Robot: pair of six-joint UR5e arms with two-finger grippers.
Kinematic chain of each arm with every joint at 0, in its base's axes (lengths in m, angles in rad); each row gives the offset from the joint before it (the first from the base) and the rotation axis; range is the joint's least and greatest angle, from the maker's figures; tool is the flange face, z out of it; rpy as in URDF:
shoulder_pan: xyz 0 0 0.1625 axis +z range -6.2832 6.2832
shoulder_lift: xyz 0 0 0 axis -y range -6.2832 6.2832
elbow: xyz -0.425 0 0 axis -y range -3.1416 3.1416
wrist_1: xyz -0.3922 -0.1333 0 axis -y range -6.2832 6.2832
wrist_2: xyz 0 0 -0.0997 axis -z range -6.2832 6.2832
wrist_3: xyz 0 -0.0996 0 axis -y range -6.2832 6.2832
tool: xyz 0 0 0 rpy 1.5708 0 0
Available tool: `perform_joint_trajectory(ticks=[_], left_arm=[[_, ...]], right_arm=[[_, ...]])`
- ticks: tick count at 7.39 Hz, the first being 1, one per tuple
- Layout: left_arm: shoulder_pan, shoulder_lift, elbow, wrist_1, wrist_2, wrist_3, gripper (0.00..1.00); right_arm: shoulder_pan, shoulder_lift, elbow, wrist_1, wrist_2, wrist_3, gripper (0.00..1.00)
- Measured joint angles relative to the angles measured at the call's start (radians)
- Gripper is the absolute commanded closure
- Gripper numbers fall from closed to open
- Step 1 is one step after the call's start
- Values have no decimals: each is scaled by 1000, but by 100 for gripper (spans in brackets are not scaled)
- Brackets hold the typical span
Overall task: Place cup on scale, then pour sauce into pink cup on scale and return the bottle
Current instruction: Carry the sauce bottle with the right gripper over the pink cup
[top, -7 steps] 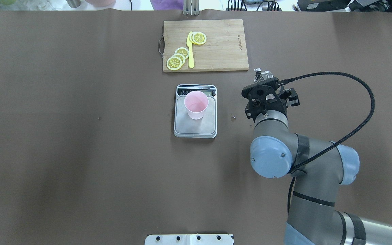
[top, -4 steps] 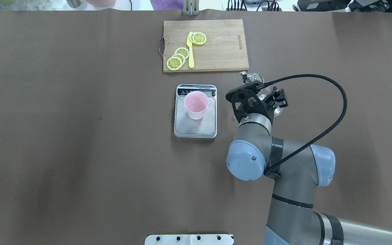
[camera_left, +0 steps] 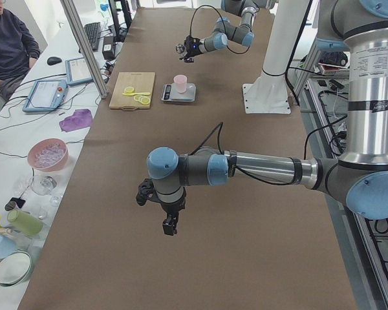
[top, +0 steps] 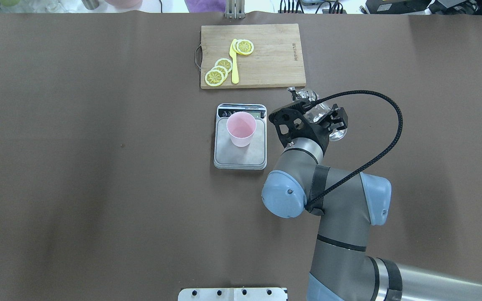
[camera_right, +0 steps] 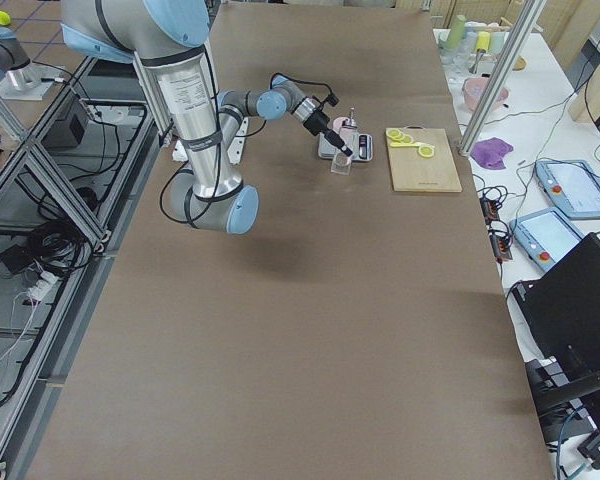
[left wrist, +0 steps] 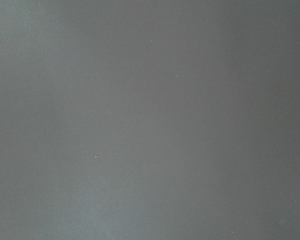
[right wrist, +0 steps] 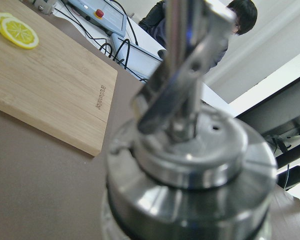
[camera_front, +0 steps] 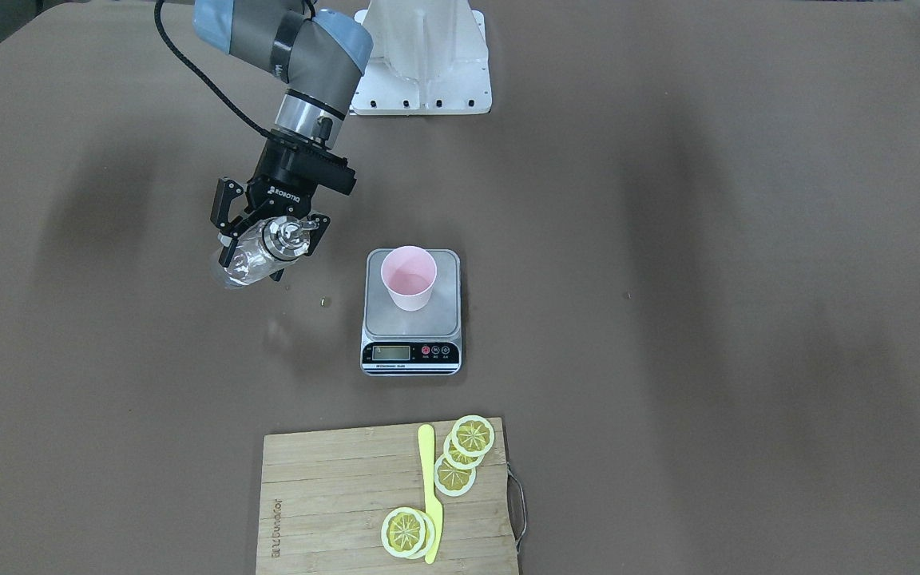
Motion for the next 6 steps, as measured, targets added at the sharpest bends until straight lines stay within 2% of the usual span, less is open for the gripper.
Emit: perform_joint_trajectory(ticks=[2, 6], left_arm=[[0, 11, 1, -2, 0, 1, 1], [0, 25, 1, -4, -1, 3, 1]], right_arm=[[0, 70, -46, -154, -4, 119, 100], [-5, 179, -194, -326, -21, 300, 100]])
